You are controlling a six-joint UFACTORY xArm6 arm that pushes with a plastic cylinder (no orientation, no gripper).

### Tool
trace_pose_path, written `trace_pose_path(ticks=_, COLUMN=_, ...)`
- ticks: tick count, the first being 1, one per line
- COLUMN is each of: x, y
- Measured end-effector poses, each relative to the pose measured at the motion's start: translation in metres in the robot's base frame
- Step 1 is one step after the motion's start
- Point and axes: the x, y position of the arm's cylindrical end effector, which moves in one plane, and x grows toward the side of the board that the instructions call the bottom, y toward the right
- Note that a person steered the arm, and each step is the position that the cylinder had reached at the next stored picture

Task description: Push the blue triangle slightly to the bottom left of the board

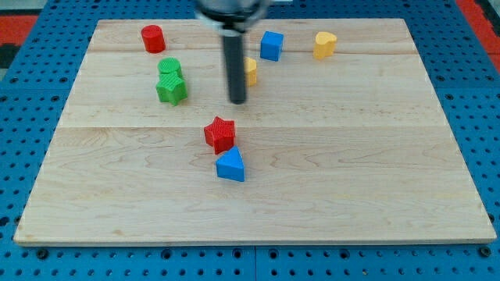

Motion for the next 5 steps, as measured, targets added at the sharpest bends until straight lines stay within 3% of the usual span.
trace_pose_path(ticks=1, x=0.016, y=0.081)
trace_pose_path(ticks=2, x=0.079, y=0.094)
trace_pose_path(ticks=3, x=0.121, y=0.05)
trace_pose_path(ticks=5, x=0.116, y=-0.11)
